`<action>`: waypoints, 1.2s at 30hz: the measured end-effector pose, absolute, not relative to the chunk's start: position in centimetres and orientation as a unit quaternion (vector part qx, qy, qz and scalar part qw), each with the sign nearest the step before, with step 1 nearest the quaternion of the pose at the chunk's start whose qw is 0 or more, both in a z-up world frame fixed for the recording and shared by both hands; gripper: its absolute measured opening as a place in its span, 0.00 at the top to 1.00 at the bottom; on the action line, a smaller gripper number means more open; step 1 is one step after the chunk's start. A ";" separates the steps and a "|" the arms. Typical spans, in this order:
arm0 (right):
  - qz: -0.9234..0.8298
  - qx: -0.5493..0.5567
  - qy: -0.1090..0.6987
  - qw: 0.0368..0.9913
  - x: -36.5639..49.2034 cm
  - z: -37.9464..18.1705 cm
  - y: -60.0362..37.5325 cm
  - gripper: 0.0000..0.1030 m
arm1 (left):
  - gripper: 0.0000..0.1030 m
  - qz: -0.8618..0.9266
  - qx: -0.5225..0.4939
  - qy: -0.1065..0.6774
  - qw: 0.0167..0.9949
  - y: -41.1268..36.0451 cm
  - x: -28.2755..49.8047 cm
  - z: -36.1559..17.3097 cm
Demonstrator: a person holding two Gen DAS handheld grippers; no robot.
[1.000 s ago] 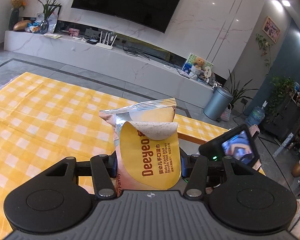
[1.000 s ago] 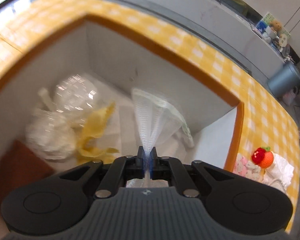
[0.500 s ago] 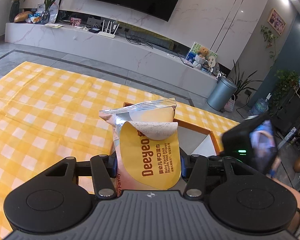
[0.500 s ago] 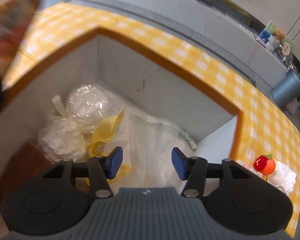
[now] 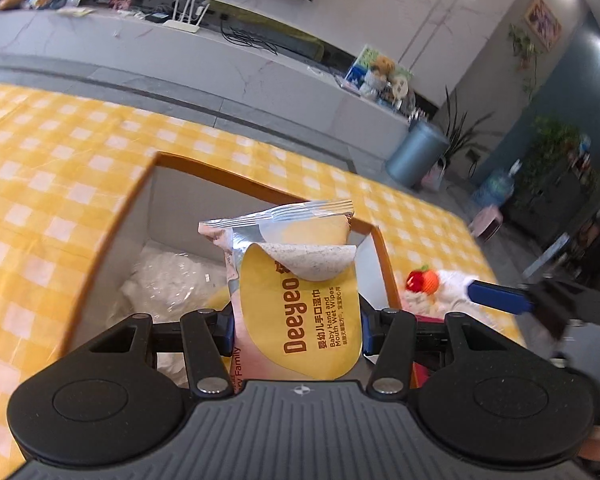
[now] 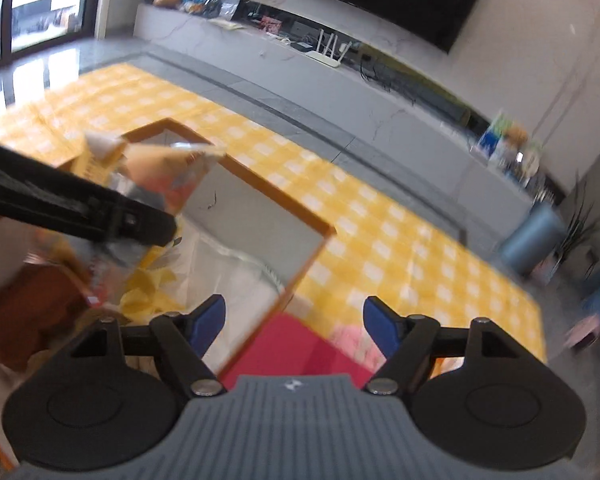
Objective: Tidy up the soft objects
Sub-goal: 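Open the right tool over the box while the left tool lowers the packet in and opens, then move both tools back over the remaining soft items on the tablecloth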
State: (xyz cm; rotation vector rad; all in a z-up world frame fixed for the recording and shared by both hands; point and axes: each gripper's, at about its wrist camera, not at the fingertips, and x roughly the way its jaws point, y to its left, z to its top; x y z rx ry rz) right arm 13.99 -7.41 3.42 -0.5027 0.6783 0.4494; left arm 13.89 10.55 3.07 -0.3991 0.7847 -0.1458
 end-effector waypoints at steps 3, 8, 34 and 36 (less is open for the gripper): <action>0.237 -0.206 0.320 0.894 14.1 3.2 -9.1 0.27 | 0.42 -0.072 -0.180 0.396 0.898 9.2 15.6 2.1; 0.283 -0.170 0.326 0.886 13.8 2.0 -10.2 0.28 | 0.42 -0.063 -0.150 0.412 0.896 7.4 16.9 0.5; 0.290 -0.112 0.320 0.895 13.4 1.7 -12.0 0.28 | 0.14 0.034 -0.102 0.388 0.915 6.3 15.8 1.2; 0.289 -0.114 0.319 0.895 13.3 1.8 -11.9 0.28 | 0.14 0.032 -0.100 0.383 0.918 6.3 15.6 1.6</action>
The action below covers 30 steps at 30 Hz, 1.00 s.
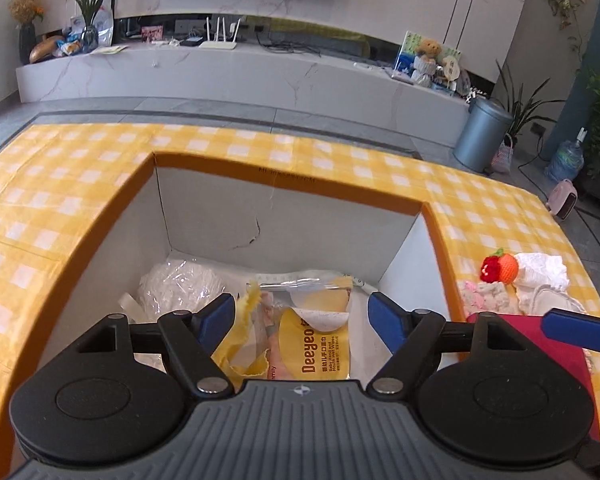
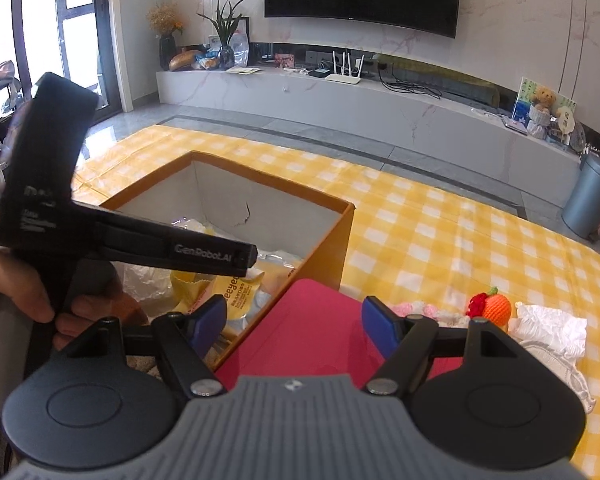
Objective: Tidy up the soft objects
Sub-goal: 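Move both tools back over the remaining soft items on the tablecloth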
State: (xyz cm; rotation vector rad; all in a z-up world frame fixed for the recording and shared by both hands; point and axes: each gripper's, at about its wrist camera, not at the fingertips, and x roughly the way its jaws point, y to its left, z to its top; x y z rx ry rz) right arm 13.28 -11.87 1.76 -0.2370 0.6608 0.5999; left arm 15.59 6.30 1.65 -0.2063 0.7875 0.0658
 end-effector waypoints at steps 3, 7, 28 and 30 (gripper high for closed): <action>0.290 -0.125 0.316 0.895 13.1 1.7 -11.7 0.28 | 0.14 0.043 -0.083 0.380 0.920 5.8 15.5 1.9; 0.280 -0.124 0.312 0.899 13.0 2.1 -12.1 0.28 | 0.14 0.054 -0.064 0.365 0.927 5.3 14.9 2.5; 0.224 -0.099 0.290 0.925 12.9 5.2 -18.0 0.24 | 0.14 0.045 -0.044 0.288 0.955 3.4 11.6 6.8; 0.212 -0.092 0.287 0.929 13.0 5.7 -19.0 0.24 | 0.14 0.042 -0.036 0.284 0.957 2.9 11.1 7.1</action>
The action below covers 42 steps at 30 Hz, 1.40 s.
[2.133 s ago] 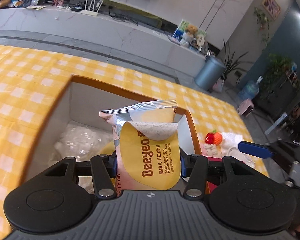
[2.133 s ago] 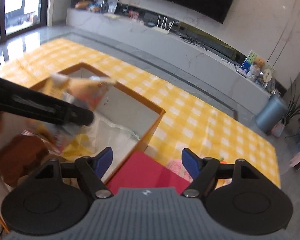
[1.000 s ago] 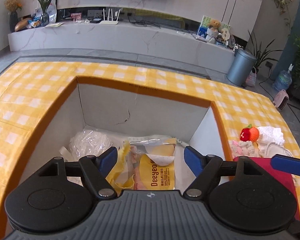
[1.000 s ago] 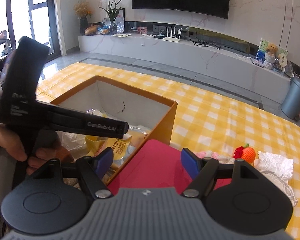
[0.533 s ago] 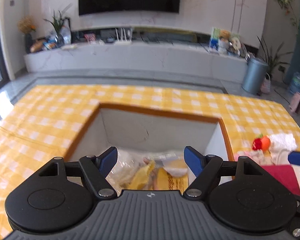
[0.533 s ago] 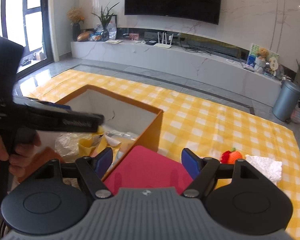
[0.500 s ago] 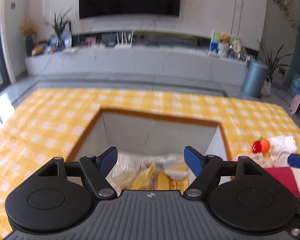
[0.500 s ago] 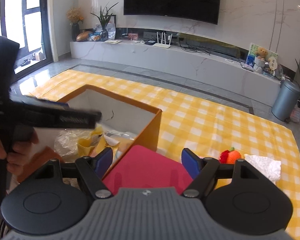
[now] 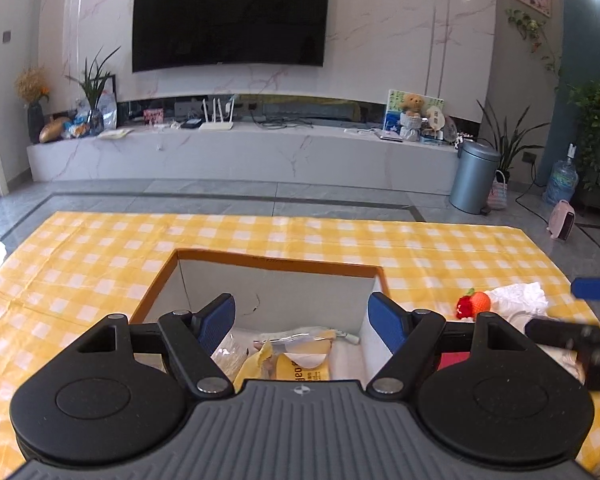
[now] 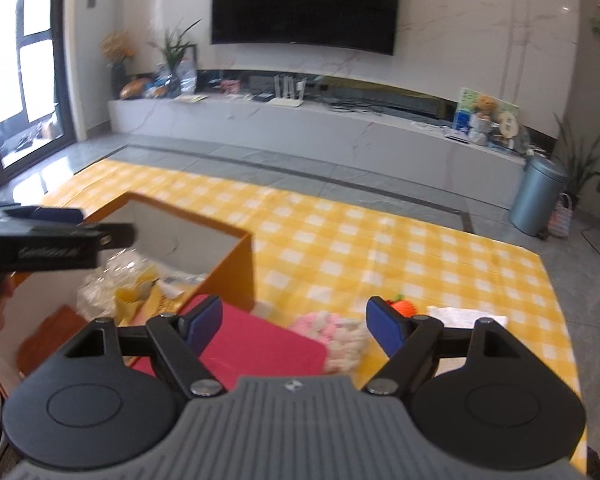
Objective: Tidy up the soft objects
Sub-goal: 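Move both tools back over the remaining soft items on the tablecloth, then lower the left tool onto the pink-and-white crochet piece and close it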
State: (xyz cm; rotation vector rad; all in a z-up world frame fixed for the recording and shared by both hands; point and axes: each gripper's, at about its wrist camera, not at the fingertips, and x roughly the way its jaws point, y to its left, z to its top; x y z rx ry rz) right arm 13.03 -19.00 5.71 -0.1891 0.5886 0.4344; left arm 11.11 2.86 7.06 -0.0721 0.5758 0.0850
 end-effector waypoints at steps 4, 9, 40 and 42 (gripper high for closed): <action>0.188 -0.078 0.275 0.940 13.0 6.8 -21.0 0.24 | 0.14 0.040 -0.035 0.275 0.960 1.8 10.7 7.7; 0.139 -0.052 0.262 0.953 13.5 8.0 -23.8 0.23 | 0.14 0.024 -0.021 0.272 0.962 -0.4 10.9 8.7; -0.005 0.077 0.465 0.882 25.0 -5.9 -32.0 0.14 | 0.14 -0.120 0.180 0.552 0.805 -17.0 27.8 -0.3; -0.005 0.081 0.464 0.882 25.0 -5.7 -32.2 0.15 | 0.14 -0.104 0.179 0.565 0.799 -17.2 28.9 -1.5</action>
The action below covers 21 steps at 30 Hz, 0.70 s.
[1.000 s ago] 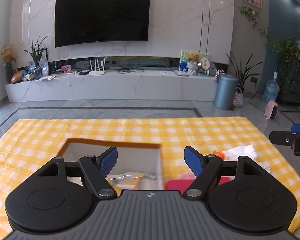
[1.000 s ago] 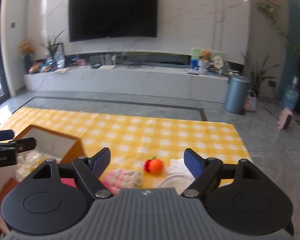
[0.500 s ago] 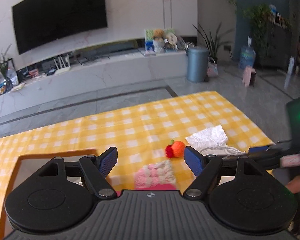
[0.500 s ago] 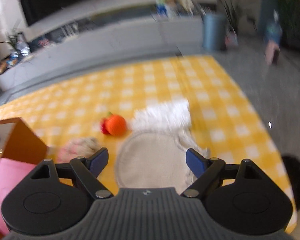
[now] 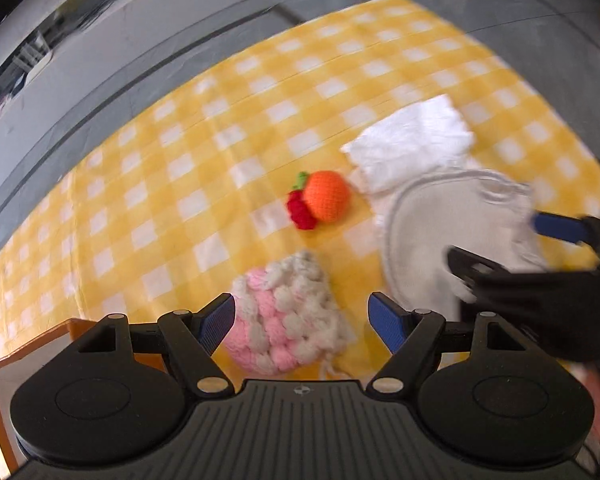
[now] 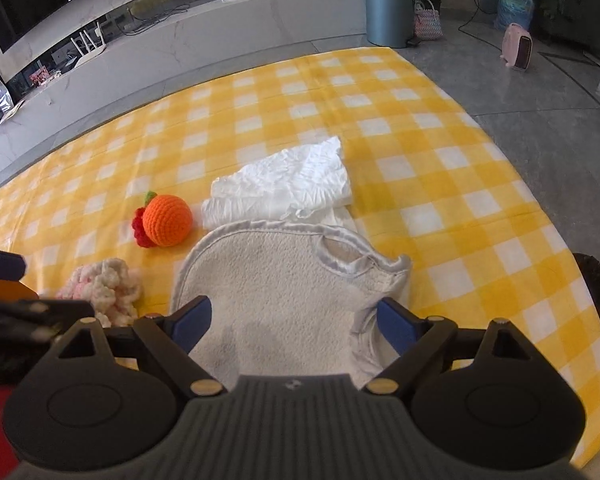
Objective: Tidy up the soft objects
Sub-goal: 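Lower the left tool onto the pink-and-white crochet piece and close it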
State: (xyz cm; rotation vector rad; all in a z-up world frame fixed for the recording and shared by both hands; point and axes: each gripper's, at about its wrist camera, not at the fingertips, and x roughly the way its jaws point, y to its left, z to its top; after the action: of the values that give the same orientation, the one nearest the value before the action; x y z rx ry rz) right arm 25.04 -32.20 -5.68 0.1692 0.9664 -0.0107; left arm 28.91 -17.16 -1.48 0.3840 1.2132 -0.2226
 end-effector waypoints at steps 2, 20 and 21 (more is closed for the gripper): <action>-0.022 0.071 0.465 0.882 25.0 -5.8 -32.3 0.15 | 0.14 -0.109 0.177 0.588 0.782 -17.1 30.1 -2.6; -0.008 0.043 0.483 0.875 25.6 -6.8 -31.4 0.12 | 0.09 -0.030 0.208 0.664 0.718 -17.1 35.4 -7.9; -0.008 0.047 0.482 0.875 25.6 -6.7 -31.5 0.12 | 0.09 -0.032 0.211 0.663 0.718 -17.1 35.4 -7.9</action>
State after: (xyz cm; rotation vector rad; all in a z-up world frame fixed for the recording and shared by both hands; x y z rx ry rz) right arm 25.63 -31.51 -6.74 0.0989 1.0071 -0.0166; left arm 35.39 -17.06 -7.93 0.4668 1.4667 -0.0709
